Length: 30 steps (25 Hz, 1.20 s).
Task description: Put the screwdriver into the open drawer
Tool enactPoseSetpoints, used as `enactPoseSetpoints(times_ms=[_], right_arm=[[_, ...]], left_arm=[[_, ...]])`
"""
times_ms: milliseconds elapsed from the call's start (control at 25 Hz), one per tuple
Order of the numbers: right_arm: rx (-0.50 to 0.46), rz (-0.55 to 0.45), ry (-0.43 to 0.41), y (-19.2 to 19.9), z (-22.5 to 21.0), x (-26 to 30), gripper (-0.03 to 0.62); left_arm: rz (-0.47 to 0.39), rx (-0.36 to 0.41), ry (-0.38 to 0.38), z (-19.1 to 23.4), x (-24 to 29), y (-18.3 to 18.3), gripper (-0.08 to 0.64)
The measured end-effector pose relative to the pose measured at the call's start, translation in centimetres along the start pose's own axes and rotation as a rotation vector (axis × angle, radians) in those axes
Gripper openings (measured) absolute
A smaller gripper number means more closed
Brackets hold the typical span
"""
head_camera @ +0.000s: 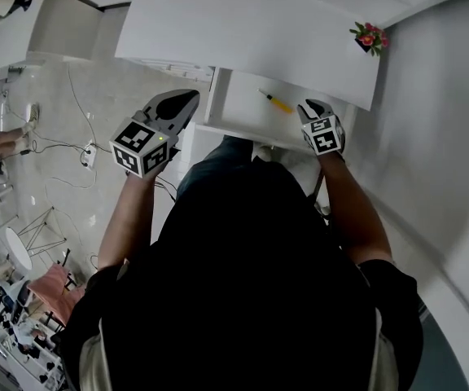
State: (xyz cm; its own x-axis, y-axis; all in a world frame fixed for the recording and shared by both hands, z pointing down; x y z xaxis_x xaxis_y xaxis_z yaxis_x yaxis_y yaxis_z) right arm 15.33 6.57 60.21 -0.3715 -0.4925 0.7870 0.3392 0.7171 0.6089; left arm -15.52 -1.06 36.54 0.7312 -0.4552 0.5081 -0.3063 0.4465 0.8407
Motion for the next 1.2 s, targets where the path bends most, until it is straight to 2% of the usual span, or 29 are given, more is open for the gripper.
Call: enactPoseSetpoints(times_ms=[360,680,880,1200], right_arm=[[0.060,-0.119,0.041,-2.0,-0.8,-4.3,0.107],[0.032,-0.216,0.103,-4.1,-0.4,-9.7,0.098],[0.002,-0.243,0.142,-4.8,0.3,-12.9,0.097],[0.043,-0.308,0.176,-5.1,0.0,-17.2,0.094]], left_arm=[[-0.022,0.046,0.017,-1.7,-0.6,-1.8,0.015],[-0.036,0.074,0.043,-3.8,-1.2,-2.6,0.015],[-0.042,0.084,0.060,-4.8,-1.8,-3.1,0.015],[-0.064,0.098,0.077,-6.4,-1.6,-3.8,0.015]])
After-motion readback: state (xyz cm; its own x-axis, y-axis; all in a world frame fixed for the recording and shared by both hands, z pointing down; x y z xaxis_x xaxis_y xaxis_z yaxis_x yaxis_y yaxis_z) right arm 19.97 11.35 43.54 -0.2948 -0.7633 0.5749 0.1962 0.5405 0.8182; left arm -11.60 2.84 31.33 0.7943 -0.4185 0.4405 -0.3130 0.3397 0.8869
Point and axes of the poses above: the fingertips, and each gripper's own axes: x forward along the fingers, z to its left, y out of its underside, the point moved 5 cm from there along -x, backward along the fingers, and after that the axes turned 6 degrees about -y, right-handed, at the moved point
